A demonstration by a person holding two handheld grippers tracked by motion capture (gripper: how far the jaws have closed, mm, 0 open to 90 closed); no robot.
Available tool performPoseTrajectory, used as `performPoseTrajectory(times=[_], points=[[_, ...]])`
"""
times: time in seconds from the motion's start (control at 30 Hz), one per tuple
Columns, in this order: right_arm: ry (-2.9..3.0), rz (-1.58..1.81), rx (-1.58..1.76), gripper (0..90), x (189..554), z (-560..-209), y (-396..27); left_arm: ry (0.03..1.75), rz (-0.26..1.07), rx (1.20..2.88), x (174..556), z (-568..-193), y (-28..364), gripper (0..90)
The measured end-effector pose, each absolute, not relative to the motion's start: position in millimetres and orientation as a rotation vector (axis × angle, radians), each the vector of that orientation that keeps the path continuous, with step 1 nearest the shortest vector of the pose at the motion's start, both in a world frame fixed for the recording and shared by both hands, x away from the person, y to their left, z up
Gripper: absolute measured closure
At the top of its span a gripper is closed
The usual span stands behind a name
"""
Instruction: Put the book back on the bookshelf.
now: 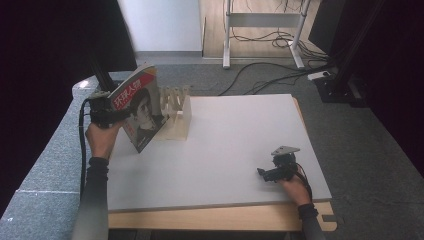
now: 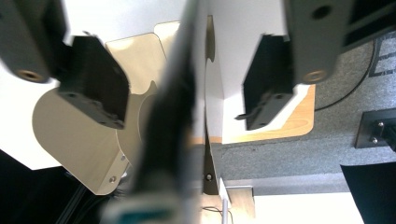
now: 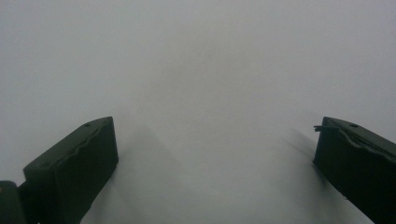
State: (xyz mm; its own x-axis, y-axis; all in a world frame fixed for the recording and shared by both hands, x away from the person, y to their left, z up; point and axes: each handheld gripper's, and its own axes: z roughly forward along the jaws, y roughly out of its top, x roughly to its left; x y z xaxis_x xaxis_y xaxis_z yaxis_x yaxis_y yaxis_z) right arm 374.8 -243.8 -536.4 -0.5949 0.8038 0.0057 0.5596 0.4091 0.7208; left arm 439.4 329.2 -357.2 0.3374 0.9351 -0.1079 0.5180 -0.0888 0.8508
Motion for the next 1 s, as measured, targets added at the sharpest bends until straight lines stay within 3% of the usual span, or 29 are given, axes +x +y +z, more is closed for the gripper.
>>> performPoseTrajectory(times=[0.4, 1.0], points=[[2.331, 0.992, 1.175, 0.0, 375.0, -536.2, -243.9, 1.250, 0.587, 1.826, 412.3, -349.8, 330.6, 4.4], [2.333, 0.992, 1.176, 0.0, 375.0, -536.0, -243.8, 1.157, 0.575, 1.826, 356.8, -353.5, 328.9, 2.9]])
